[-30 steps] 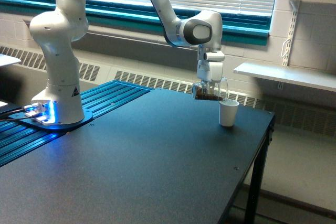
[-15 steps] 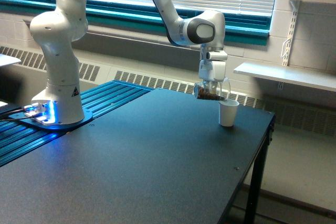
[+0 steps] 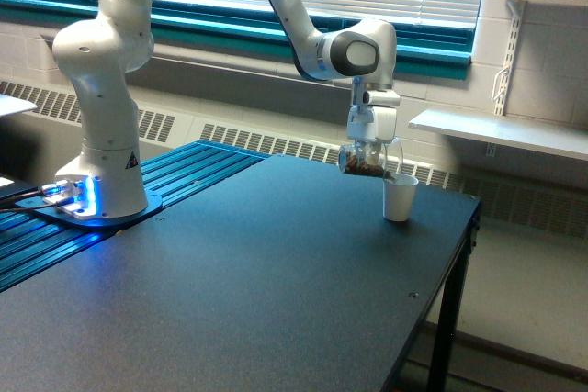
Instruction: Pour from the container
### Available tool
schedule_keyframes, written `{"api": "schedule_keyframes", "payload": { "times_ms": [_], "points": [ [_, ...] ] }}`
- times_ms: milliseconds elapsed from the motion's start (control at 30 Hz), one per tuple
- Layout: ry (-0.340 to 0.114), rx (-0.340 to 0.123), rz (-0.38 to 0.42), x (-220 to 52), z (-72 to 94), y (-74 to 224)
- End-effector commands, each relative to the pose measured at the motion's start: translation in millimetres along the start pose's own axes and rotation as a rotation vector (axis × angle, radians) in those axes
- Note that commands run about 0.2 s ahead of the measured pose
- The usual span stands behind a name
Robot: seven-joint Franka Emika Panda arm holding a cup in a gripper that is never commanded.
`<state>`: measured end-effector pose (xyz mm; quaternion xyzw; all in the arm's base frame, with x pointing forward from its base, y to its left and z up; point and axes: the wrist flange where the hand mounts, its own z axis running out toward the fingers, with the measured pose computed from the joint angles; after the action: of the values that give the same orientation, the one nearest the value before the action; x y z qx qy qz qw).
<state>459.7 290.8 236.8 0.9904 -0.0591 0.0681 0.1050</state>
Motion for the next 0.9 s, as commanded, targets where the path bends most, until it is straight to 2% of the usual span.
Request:
{"api": "schedule_keyframes", "payload": {
  "times_ms": [33,900],
  "points": [
    [0.009,-0.018,-0.028,3.6,-1.9,0.7],
    [0.009,-0.040,-0.050,10.1,-2.6,0.6]
  ]
}}
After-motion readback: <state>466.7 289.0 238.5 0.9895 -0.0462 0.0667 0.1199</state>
